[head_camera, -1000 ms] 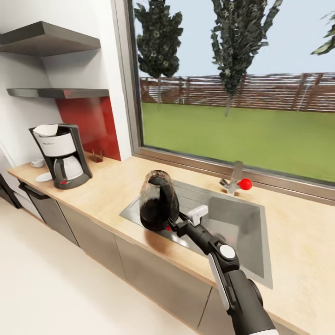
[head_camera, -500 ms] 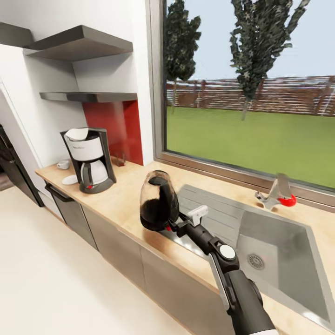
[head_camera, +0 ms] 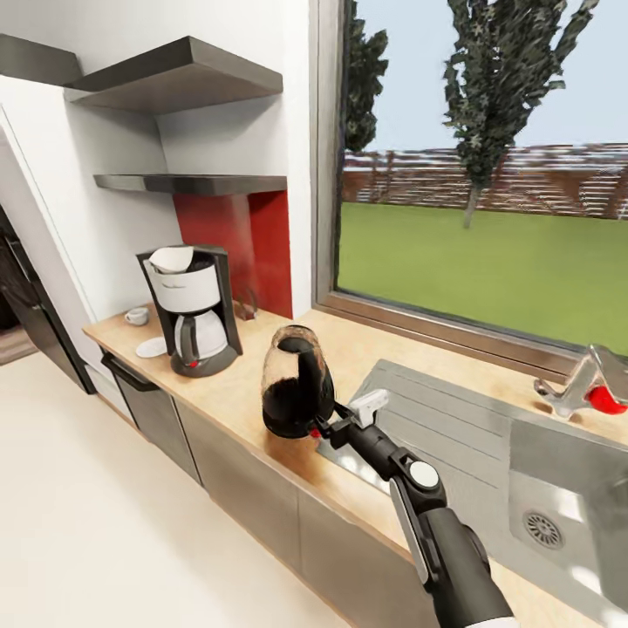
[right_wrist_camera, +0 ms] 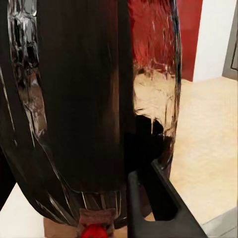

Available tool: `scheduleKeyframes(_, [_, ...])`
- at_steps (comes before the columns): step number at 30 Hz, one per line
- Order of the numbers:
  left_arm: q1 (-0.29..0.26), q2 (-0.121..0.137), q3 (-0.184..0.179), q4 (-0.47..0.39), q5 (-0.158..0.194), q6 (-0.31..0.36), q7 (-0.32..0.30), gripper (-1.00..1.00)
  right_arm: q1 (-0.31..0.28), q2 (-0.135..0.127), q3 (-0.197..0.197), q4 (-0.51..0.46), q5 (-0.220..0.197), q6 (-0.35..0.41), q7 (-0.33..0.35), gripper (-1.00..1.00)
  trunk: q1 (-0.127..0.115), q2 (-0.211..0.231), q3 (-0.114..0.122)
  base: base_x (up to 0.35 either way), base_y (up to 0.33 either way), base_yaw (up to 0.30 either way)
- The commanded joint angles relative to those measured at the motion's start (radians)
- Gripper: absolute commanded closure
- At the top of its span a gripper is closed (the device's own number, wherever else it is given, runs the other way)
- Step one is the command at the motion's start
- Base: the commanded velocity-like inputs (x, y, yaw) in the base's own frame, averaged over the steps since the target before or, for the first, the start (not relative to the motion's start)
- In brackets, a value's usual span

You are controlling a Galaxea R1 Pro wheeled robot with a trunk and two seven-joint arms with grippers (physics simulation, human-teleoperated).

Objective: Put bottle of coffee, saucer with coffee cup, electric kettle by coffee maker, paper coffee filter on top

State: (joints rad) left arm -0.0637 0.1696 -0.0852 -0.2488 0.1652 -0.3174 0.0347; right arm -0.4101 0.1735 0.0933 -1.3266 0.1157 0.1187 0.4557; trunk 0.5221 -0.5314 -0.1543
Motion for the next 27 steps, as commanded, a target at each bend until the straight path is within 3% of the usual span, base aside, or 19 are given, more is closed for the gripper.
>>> scheduleKeyframes(1, [-0.001, 0.001, -0.009, 0.001, 0.008, -0.003, 0.004, -1.0, -0.001, 0.001, -0.001, 0.005, 0.004, 0.003, 0.003, 1.0, 0.001, -0.002, -0.002, 0.234, 0.276, 0.0])
scheduleKeyframes(20, [-0.001, 0.001, -0.008, 0.002, 0.007, -0.003, 0.004, -1.0, -0.001, 0.001, -0.012, 0.062, 0.003, -0.003, -0.002, 1.0, 0.001, -0.002, -0.002, 0.234, 0.264, 0.0])
scheduleKeyframes(27, [-0.001, 0.001, -0.008, 0.003, 0.007, -0.004, 0.004, -1.0, -0.001, 0.001, -0.015, 0.099, 0.001, -0.085, -0.002, 1.0, 0.001, -0.002, -0.002, 0.187, 0.189, 0.0])
